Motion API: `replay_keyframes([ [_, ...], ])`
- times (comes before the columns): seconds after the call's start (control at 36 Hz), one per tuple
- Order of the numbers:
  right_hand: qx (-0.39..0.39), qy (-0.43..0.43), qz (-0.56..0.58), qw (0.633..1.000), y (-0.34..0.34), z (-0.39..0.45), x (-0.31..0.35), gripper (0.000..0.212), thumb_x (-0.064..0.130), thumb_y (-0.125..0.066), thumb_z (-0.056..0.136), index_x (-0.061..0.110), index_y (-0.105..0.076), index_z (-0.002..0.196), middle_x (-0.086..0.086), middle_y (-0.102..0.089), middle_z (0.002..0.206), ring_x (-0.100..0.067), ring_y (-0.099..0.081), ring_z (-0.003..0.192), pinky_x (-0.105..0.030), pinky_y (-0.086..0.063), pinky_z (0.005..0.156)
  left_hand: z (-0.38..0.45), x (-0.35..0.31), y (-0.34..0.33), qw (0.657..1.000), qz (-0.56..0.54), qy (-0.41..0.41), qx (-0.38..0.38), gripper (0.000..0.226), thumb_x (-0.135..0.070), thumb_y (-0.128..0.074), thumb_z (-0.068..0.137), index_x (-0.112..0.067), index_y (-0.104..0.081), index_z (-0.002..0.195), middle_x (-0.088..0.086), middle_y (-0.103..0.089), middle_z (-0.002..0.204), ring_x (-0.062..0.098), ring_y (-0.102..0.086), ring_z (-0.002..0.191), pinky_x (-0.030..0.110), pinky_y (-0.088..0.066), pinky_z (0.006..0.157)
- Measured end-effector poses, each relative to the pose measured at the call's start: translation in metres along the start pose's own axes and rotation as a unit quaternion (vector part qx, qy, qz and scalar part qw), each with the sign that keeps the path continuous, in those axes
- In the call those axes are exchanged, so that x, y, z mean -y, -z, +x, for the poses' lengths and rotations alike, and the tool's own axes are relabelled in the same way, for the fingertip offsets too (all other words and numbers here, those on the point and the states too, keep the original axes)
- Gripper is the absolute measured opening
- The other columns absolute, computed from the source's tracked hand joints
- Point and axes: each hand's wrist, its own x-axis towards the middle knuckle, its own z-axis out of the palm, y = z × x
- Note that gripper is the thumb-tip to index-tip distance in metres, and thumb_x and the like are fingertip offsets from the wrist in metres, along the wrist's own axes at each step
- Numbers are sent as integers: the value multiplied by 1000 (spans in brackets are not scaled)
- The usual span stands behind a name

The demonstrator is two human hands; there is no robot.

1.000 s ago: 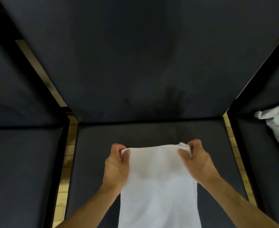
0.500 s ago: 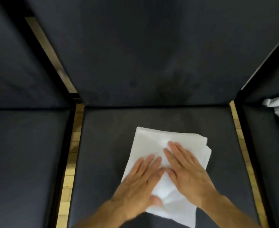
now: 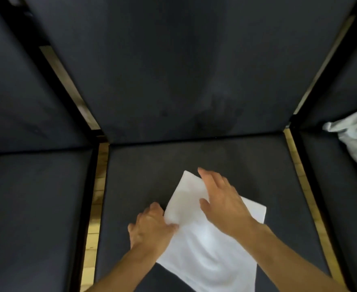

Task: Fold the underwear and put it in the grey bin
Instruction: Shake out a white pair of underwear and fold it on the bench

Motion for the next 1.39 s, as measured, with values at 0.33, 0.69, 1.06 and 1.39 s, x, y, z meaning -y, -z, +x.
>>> replay_keyframes([
  [0.33,37,-101,176,979,18,-17,-37,25,16,-67,78,25,-45,79,1,-52,92,-13,-52,76,-19,-39,59,-16,-7,21,980,-90,-159,84,19,-22,-65,81,-22,-45,83,-6,-54,77,9,-52,65,24,-45,57],
  [0.69,-60,-131,410,901,103,-230,-168,21,10,-75,75,25,-64,85,4,-65,75,-6,-61,67,-21,-47,62,-125,-166,0,937,72,-322,117,9,-21,-62,81,-29,-60,79,-4,-63,77,4,-52,55,18,-37,49],
  [1.06,-288,-304,469,777,78,-634,-338,25,11,-74,76,35,-68,69,2,-67,65,-11,-58,59,-12,-39,51,-403,-362,-240,780,163,-543,264,26,-13,-59,87,-38,-64,85,-24,-66,79,-3,-61,74,9,-42,60],
  [1.39,-293,-495,522,630,-116,-807,-423,9,20,-63,86,28,-59,84,2,-63,81,-9,-52,67,-16,-38,56,-504,-383,-514,668,355,-576,310,35,-7,-48,95,-39,-62,100,-27,-54,85,-16,-53,83,7,-43,72],
])
